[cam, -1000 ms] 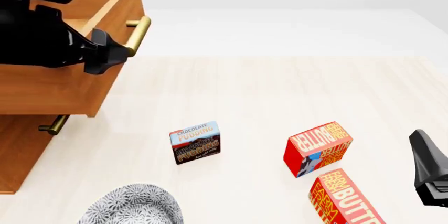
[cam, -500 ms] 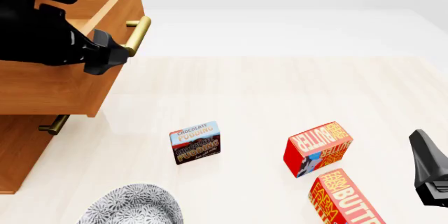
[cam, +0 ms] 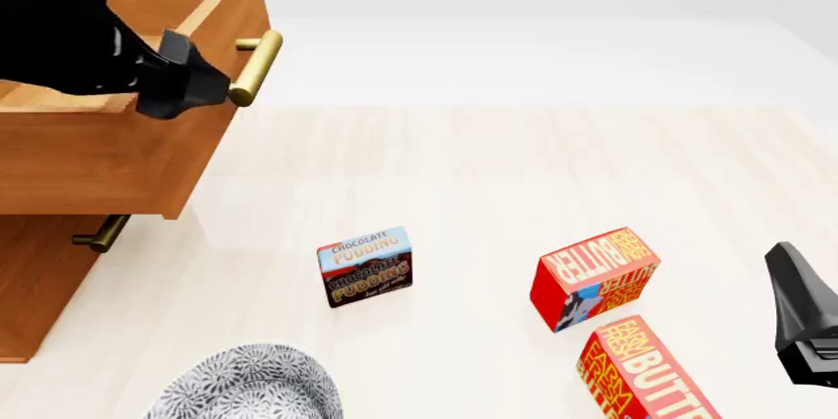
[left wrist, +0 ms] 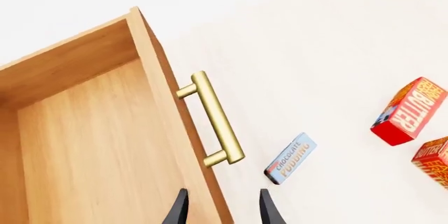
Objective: Put the chocolate pudding in the top drawer of the cabinet and close it.
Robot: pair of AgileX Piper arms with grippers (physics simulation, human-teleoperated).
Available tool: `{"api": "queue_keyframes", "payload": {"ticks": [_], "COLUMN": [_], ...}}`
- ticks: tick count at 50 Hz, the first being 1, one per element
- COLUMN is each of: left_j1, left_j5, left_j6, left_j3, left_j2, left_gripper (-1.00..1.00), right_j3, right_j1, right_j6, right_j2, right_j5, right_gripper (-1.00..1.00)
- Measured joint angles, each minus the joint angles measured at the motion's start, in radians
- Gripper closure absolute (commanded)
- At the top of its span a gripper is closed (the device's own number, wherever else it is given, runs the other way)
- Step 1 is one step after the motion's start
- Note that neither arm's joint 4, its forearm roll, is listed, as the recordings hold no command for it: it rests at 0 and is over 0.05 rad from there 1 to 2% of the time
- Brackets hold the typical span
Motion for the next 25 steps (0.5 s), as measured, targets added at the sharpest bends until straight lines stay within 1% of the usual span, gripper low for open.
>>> {"api": "queue_keyframes", "payload": {"ticks": [6,12,19,25], "left_j1": [-0.009,-0.016,-0.025,-0.041], "left_j5": [0.026,0.048,0.067,0.066], "left_j6": [0.023,0.052,0.092,0.121], "left_j3": [-0.056,-0.093,-0.120,-0.124], "left_j2": [-0.027,-0.056,-0.086,-0.104], "left_gripper": [-1.00,-1.00,-1.00,-1.00], "right_j3": [0.000,0.000,0.000,0.000], "right_j1": [0.000,0.000,0.000,0.000], "right_j6": [0.000,0.000,0.000,0.000], "right_j2": [0.000,0.000,0.000,0.000], "right_j5": [0.000,0.000,0.000,0.000], "right_gripper": [-1.00,-1.00,-1.00,-1.00]}}
